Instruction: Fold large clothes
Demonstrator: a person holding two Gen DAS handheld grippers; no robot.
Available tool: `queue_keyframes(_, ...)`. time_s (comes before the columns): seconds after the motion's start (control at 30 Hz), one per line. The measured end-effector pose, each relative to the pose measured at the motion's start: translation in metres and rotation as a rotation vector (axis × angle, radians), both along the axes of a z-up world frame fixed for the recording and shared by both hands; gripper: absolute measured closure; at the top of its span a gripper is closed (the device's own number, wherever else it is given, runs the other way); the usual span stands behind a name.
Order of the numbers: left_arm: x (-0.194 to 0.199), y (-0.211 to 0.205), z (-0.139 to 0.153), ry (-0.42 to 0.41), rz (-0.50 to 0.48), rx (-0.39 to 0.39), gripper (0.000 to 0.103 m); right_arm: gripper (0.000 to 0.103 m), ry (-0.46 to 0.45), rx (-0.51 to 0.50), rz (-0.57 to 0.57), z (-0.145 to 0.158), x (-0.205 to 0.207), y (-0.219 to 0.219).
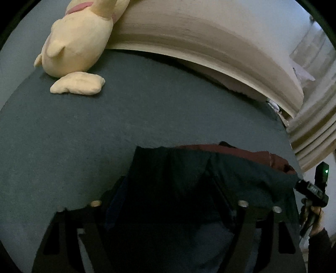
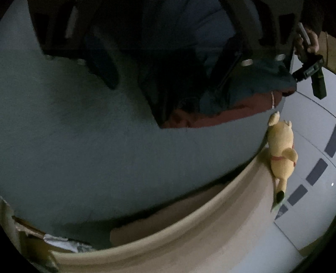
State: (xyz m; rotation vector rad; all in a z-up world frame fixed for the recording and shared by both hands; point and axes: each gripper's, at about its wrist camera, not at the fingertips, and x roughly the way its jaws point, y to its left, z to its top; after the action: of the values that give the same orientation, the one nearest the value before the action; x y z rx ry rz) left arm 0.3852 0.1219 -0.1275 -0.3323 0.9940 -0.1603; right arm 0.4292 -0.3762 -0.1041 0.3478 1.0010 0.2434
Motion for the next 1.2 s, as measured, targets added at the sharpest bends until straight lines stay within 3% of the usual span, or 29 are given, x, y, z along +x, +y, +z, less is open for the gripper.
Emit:
queue_keyframes(0.03, 0.001, 0.002, -0.001, 0.007, 0.001, 0.02, 0.06, 0.061, 0.015, 0.0, 0.01, -0.003, 0.003, 0.001)
queue_keyframes(0.07, 0.005, 0.001, -0.003, 0.022, 0.007, 0.05, 0.07, 0.072, 0.023, -0.012, 0.015, -0.004, 0.005, 0.003)
queue_keyframes(0.1, 0.006, 0.0, -0.004, 0.028, 0.012, 0.07, 0.086, 0.084, 0.024, -0.028, 0.023, -0.003, 0.007, 0.006)
queue_keyframes(0.3, 0.009, 0.004, -0.011, 0.028, 0.016, 0.143, 0.093, 0.091, -0.043, -0.072, -0.004, 0.019, 0.006, 0.001)
queue_keyframes(0.47, 0.015, -0.001, -0.026, 0.075, 0.026, 0.172, 0.092, 0.091, 0.073, -0.09, -0.028, -0.022, 0.014, 0.004)
queue_keyframes(0.53, 0.016, 0.003, -0.025, 0.079, 0.041, 0.156, 0.088, 0.091, 0.071, -0.067, -0.047, -0.024, 0.014, 0.001)
queue_keyframes(0.67, 0.013, 0.014, -0.016, 0.054, 0.064, 0.054, 0.085, 0.083, 0.044, 0.017, -0.055, -0.015, 0.007, -0.015)
queue_keyframes(0.7, 0.011, 0.017, -0.014, 0.044, 0.067, 0.034, 0.076, 0.071, 0.035, 0.049, -0.066, -0.013, 0.003, -0.027)
queue_keyframes(0.73, 0.009, 0.018, -0.012, 0.032, 0.067, 0.014, 0.06, 0.044, 0.027, 0.075, -0.078, -0.01, -0.001, -0.037)
queue_keyframes(0.8, 0.008, 0.016, -0.01, 0.022, 0.053, 0.018, 0.04, 0.017, 0.008, 0.12, -0.122, -0.008, -0.006, -0.051)
queue_keyframes(0.9, 0.009, 0.003, -0.016, 0.028, 0.001, 0.079, 0.04, 0.018, 0.035, 0.125, -0.123, -0.016, -0.004, -0.049)
queue_keyframes(0.93, 0.011, -0.001, -0.019, 0.038, 0.001, 0.117, 0.042, 0.028, 0.048, 0.129, -0.107, -0.018, 0.001, -0.042)
queue_keyframes(0.97, 0.012, -0.003, -0.021, 0.044, 0.0, 0.133, 0.048, 0.044, 0.048, 0.094, -0.089, -0.019, 0.002, -0.038)
queue_keyframes(1.0, 0.014, -0.005, -0.026, 0.058, -0.008, 0.137, 0.065, 0.08, 0.057, 0.049, -0.082, -0.019, 0.004, -0.035)
queue_keyframes(1.1, 0.018, -0.008, -0.031, 0.074, 0.019, 0.191, 0.076, 0.087, 0.07, -0.021, -0.08, -0.022, 0.007, -0.027)
queue_keyframes(1.2, 0.019, -0.014, -0.039, 0.071, 0.034, 0.235, 0.078, 0.088, 0.087, -0.072, -0.114, -0.03, 0.012, -0.023)
